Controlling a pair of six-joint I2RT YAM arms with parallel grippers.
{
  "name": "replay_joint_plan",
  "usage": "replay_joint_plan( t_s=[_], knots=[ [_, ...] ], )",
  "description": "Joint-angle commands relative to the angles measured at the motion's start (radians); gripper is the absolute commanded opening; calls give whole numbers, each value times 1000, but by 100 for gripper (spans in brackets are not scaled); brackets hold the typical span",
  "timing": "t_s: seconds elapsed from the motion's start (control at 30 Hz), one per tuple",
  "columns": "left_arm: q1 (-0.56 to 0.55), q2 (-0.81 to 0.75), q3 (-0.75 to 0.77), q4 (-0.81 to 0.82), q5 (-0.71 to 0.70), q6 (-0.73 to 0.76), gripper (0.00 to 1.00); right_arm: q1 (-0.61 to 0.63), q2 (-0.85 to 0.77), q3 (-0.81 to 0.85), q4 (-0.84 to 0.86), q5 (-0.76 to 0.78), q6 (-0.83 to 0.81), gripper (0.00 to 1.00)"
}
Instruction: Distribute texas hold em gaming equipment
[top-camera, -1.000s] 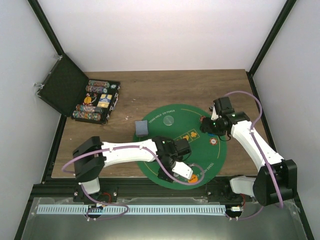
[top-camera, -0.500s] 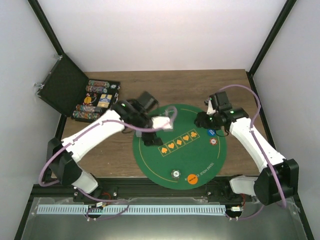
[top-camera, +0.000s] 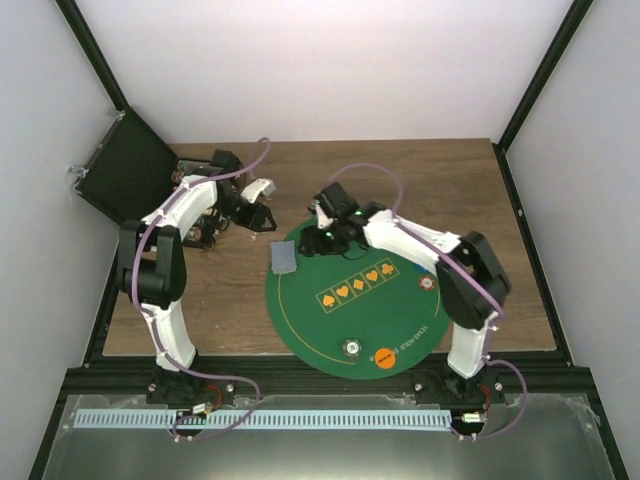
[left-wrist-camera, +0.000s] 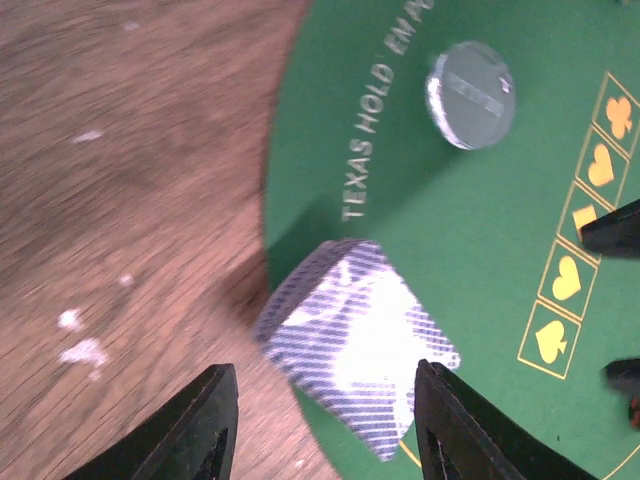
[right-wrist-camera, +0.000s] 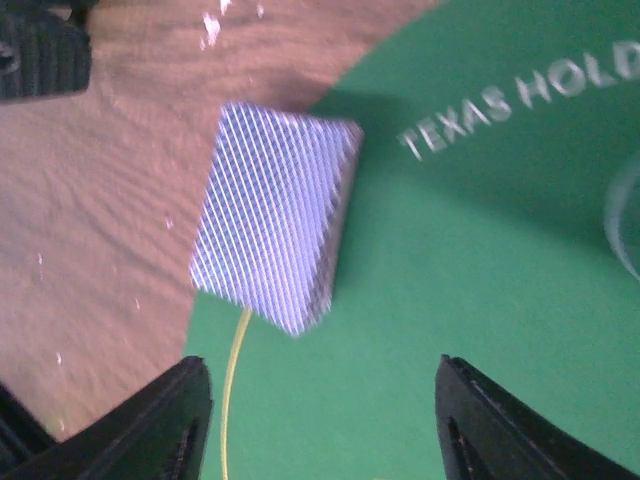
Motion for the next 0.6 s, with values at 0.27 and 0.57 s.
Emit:
replay_joint_plan(
  t_s=[0.27,0.57],
  knots=[
    [214,-125,-55,1,18,2,58,180,323,412,-124,386,2,100],
    [223,-153,-131,17,44,27,59,227,451,549,-248,493,-15,100]
  ],
)
